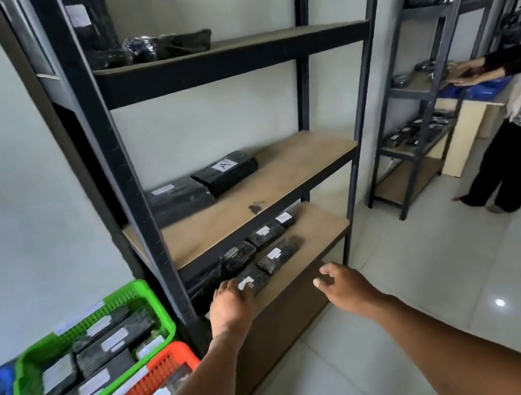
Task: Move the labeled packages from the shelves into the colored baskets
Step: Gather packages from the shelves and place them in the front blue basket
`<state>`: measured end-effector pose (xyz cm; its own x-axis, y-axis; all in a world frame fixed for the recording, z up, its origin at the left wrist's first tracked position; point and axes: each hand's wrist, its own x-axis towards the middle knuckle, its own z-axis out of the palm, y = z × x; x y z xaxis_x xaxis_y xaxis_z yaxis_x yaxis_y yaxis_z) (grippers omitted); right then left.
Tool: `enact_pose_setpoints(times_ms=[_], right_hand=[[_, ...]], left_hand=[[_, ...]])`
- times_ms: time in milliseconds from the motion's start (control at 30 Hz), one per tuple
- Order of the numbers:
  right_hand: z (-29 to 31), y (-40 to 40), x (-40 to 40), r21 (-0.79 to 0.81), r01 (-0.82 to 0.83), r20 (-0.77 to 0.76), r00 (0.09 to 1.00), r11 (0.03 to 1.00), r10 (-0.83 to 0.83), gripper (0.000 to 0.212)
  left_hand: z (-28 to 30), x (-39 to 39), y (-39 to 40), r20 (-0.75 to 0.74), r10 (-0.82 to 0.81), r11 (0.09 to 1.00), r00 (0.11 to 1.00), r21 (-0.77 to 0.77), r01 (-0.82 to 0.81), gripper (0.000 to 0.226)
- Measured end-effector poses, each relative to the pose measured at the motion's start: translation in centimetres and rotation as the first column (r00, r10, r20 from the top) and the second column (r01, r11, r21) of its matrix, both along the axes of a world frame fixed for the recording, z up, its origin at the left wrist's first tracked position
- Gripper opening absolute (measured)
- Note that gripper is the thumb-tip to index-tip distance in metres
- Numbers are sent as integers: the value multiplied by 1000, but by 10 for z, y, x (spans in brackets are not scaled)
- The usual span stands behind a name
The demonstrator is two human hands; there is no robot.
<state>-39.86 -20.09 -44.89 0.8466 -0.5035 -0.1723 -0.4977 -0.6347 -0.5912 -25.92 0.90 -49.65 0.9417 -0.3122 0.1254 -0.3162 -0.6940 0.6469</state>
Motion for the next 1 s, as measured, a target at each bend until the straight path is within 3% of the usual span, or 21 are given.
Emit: enact_pose_setpoints(times_ms=[300, 567, 700, 800, 1000], right_hand=[[-20, -99, 83, -1, -26, -74, 997, 1000, 26, 40], [-38, -135, 158, -29, -254, -156, 957, 967, 246, 20], [-50, -149, 194, 3, -398, -187, 901, 917, 391, 33], [-61, -155, 214, 57, -470, -179, 863, 881, 472, 30], [-93, -152, 258, 134, -474, -93, 868, 870, 488, 26]], left_hand=[[-29, 61, -83, -181, 95, 994, 979, -32, -103, 36], [-41, 84, -107, -262, 322, 940, 910, -23, -339, 33], [-45, 81, -113, -255, 491, 859, 833, -19, -511, 35], [-52, 77, -117, -255, 607, 773, 753, -30, -634, 35], [-85, 89, -108, -268, 748, 599, 607, -121, -792, 29]])
